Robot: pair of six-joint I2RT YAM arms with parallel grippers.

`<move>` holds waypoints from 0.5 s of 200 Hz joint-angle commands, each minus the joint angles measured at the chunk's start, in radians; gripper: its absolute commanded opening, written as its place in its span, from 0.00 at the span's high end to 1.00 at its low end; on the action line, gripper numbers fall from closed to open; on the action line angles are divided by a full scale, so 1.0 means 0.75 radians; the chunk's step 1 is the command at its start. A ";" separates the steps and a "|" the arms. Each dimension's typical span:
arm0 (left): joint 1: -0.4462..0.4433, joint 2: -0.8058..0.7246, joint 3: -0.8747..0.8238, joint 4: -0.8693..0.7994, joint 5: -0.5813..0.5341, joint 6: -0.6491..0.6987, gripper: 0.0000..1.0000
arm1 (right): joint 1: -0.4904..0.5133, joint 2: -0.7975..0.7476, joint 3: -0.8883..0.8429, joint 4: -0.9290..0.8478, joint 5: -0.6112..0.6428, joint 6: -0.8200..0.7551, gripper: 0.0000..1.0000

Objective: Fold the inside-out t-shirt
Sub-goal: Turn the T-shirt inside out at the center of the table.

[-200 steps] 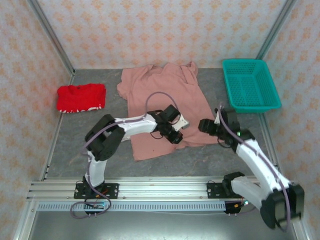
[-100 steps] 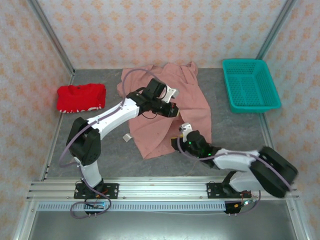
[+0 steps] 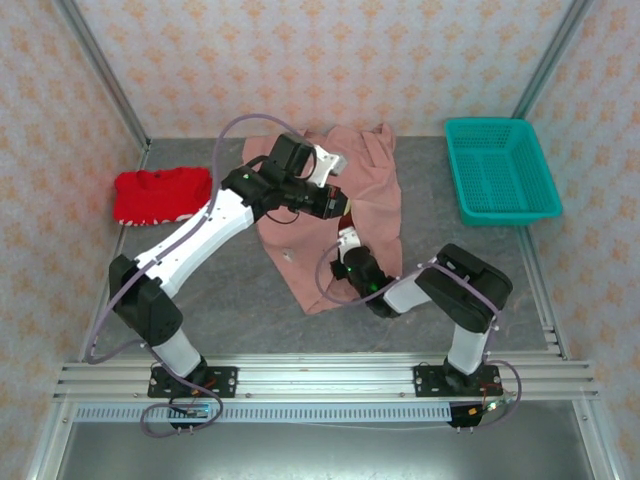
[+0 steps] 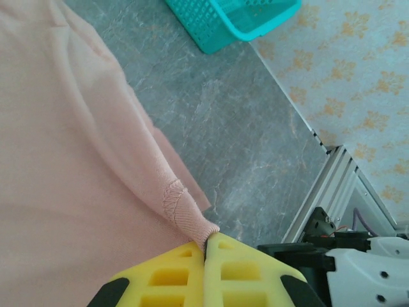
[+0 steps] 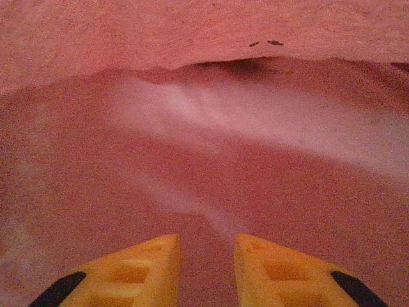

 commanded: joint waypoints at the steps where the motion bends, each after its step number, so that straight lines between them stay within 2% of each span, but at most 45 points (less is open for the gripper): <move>1: 0.005 -0.081 0.012 -0.062 0.012 0.020 1.00 | -0.083 0.027 0.052 0.005 0.001 0.014 0.72; 25: 0.004 -0.166 -0.050 -0.063 -0.011 0.079 1.00 | -0.182 0.024 0.111 -0.024 -0.126 0.075 0.72; 45: 0.005 -0.219 -0.091 -0.085 -0.067 0.157 1.00 | -0.277 0.009 0.119 0.014 -0.388 0.109 0.72; 64: 0.004 -0.238 -0.101 -0.099 -0.100 0.196 1.00 | -0.329 -0.017 0.169 -0.117 -0.626 0.057 0.70; 80: 0.005 -0.238 -0.099 -0.079 -0.081 0.197 1.00 | -0.332 -0.019 0.207 -0.209 -0.645 0.024 0.68; 92: 0.001 -0.236 -0.091 -0.043 -0.029 0.171 1.00 | -0.319 0.000 0.239 -0.219 -0.546 0.057 0.67; 100: -0.011 -0.236 -0.082 -0.013 0.006 0.151 1.00 | -0.300 0.021 0.276 -0.247 -0.424 0.087 0.64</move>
